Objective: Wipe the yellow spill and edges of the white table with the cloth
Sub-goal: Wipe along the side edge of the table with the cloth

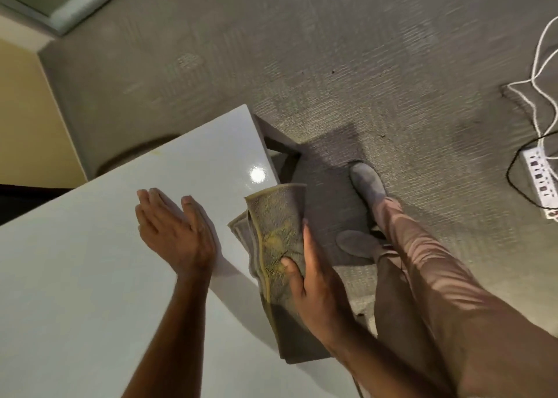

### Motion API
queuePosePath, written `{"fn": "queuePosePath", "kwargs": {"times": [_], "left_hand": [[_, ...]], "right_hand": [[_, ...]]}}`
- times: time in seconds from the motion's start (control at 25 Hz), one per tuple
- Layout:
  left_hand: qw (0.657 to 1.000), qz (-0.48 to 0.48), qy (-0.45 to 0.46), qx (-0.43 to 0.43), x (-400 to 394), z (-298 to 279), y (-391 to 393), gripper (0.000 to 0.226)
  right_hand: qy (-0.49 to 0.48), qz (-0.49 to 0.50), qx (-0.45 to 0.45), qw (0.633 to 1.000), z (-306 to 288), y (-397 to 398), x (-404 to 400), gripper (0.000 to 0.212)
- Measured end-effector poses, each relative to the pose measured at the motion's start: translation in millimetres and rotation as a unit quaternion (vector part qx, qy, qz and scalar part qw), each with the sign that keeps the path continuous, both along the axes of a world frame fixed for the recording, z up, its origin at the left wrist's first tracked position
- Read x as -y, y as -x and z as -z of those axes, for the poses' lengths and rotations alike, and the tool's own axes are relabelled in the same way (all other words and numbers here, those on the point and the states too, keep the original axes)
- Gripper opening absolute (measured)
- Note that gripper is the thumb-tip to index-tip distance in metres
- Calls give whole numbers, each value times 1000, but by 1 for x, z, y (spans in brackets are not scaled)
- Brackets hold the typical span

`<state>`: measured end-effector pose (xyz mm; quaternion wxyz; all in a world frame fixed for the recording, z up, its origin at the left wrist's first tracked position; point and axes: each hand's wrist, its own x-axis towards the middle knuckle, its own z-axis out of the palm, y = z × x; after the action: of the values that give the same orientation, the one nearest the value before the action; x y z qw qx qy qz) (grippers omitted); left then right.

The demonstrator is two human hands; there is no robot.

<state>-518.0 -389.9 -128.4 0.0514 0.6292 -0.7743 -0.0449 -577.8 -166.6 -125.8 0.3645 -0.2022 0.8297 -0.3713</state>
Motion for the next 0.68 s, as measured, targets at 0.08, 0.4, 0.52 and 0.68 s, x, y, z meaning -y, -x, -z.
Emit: {"fn": "queuePosePath", "kwargs": {"times": [0.08, 0.4, 0.52, 0.68], "left_hand": [[1000, -1, -2, 10, 2, -1, 0, 60], [1000, 0, 8, 19, 3, -1, -1, 61], [1000, -8, 3, 9, 3, -2, -1, 64], [1000, -17, -1, 8, 1, -3, -1, 66]], "right_hand": [[14, -1, -1, 1000, -1, 10, 14, 70], [68, -10, 2, 998, 2, 76, 101, 73], [94, -18, 0, 995, 6, 107, 145, 74], [94, -23, -53, 994, 12, 145, 200, 55]]}}
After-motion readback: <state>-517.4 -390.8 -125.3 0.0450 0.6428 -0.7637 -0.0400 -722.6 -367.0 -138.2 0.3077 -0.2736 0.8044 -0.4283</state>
